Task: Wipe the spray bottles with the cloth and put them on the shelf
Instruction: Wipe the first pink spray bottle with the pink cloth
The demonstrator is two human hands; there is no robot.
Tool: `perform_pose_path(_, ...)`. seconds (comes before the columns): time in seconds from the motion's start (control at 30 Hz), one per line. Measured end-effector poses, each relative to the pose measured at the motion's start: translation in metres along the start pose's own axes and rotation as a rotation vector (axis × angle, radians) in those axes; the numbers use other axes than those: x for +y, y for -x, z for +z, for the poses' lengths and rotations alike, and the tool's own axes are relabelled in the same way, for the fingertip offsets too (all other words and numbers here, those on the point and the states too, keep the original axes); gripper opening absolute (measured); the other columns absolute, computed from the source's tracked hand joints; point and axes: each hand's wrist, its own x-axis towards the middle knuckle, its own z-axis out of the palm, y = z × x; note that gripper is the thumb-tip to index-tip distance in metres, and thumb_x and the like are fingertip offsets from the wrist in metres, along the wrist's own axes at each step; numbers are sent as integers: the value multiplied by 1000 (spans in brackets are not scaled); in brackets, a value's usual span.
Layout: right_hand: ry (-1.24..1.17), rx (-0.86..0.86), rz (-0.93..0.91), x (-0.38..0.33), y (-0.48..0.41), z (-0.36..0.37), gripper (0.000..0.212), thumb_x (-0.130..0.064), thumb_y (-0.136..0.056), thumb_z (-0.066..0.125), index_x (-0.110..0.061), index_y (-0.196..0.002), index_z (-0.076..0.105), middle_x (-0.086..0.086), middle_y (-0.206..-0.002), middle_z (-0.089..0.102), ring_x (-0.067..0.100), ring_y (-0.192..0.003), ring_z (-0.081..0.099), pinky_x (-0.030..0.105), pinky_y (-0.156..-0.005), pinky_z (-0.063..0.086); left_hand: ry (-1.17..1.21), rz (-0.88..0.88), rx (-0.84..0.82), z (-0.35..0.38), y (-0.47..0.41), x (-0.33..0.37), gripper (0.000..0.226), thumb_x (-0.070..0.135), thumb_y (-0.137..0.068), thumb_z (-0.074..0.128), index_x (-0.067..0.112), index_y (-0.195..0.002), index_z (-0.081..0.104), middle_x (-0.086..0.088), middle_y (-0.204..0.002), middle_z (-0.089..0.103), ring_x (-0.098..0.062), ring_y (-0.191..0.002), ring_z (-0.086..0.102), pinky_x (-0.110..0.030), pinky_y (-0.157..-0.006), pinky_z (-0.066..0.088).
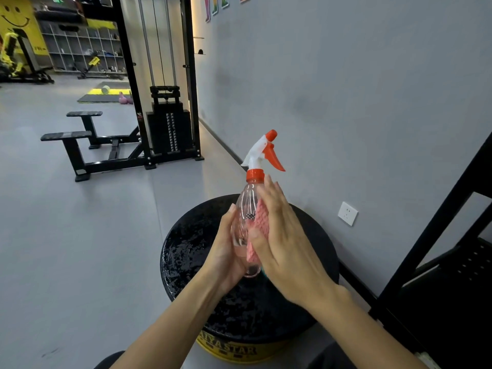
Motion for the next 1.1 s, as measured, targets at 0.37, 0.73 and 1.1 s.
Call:
perform_pose_path(0.37, -64, 192, 44, -2, -20, -6, 51, -46, -100, 28, -23, -142, 46, -4, -163, 8, 8, -150, -3, 27, -117, 14, 26, 21, -14, 4, 0, -4, 43, 49, -97, 35, 30, -104, 72, -4, -98, 75, -22, -74, 73, -37, -53, 59)
perform_pose_path(0.73, 293, 25, 76, -22, 10, 10, 62, -42, -100, 11, -19, -153, -12, -4, -161, -19, 9, -146, -23, 40, -122, -1, 28, -8, 24, -2, -2, -7, 58, 54, -94, 37, 12, -122, 64, -14, -114, 69, -21, -100, 69, -31, -82, 58)
perform_pose_path(1.1, 149, -15, 10, -14, 9, 1, 59, -37, -106, 22, -25, -153, -12, -13, -160, -18, 0, -144, -22, 34, -122, 1, 65, 13, 76, 2, 2, -2, 53, 54, -91, 42, 13, -111, 70, -13, -104, 73, -24, -91, 72, -35, -68, 60)
